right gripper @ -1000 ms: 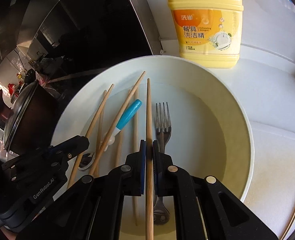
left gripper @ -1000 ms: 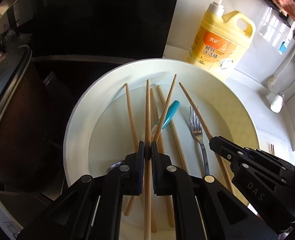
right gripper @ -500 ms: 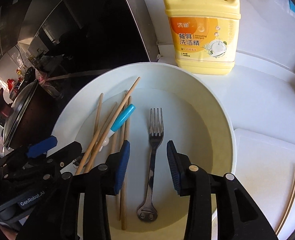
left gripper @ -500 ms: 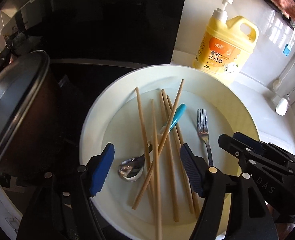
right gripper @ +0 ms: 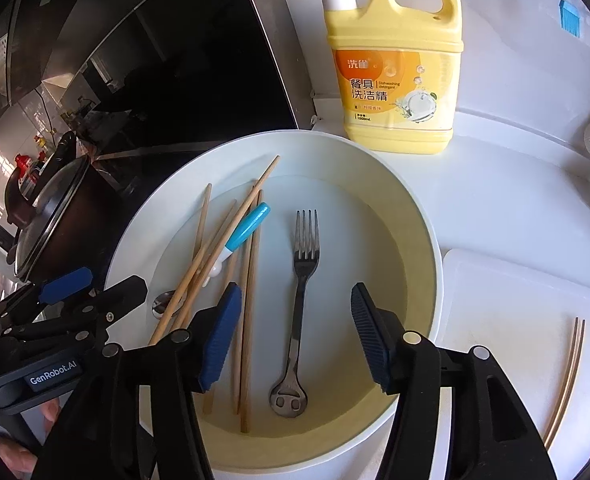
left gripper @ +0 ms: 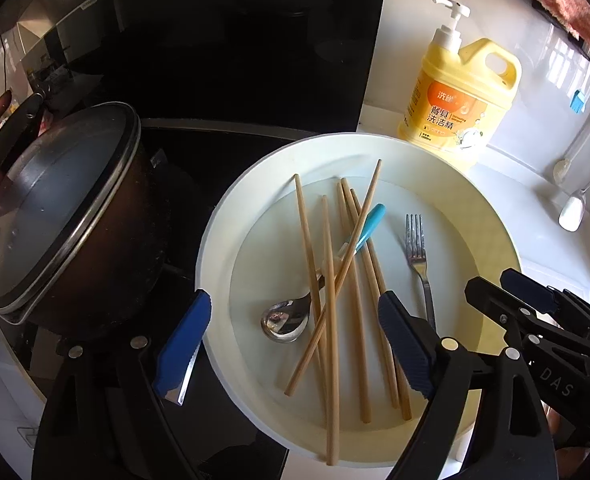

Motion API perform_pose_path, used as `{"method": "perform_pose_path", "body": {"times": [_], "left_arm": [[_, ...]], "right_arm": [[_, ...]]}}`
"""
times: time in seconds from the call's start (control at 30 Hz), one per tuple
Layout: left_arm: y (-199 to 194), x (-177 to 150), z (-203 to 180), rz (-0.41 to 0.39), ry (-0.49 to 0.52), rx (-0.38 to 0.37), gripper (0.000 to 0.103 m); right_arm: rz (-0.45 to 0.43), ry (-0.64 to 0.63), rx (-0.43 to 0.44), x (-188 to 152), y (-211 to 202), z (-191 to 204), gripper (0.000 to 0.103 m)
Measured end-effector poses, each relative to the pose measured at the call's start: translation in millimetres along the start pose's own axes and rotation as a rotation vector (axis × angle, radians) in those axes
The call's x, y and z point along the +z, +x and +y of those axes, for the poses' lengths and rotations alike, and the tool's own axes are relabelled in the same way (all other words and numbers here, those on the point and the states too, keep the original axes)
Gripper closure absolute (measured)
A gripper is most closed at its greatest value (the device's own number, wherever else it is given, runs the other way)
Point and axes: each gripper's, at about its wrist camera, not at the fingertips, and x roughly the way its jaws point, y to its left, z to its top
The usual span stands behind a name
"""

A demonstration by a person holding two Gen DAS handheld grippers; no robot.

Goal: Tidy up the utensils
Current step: 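Move both tools back over the last two chopsticks on the board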

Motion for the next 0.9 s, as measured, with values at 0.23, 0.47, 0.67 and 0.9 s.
{"method": "perform_pose_path", "body": {"times": [0.23,0.47,0.67,0.9], "left_arm": [[-13,-2,6,-0.018,-0.010,0.005,0.013],[-25,-5,9,-0.030,0.001,-0.030,0.007],[-32,-10,9,-0.027,0.029,-0.056,0.007],[-33,-19,1,-0.042,0.108,-0.068,0.006]], "right_arm": [[-0.009,0.008,-0.016,-7,-14,1,0.041],[-0.017,0.028,-0.043,-16,-26,4,0.034],[-0.025,0.060,-0.071,-26,-36,6,0.032],[-0.048,0.111,-0.130,-50,-51,4,0.032]]}}
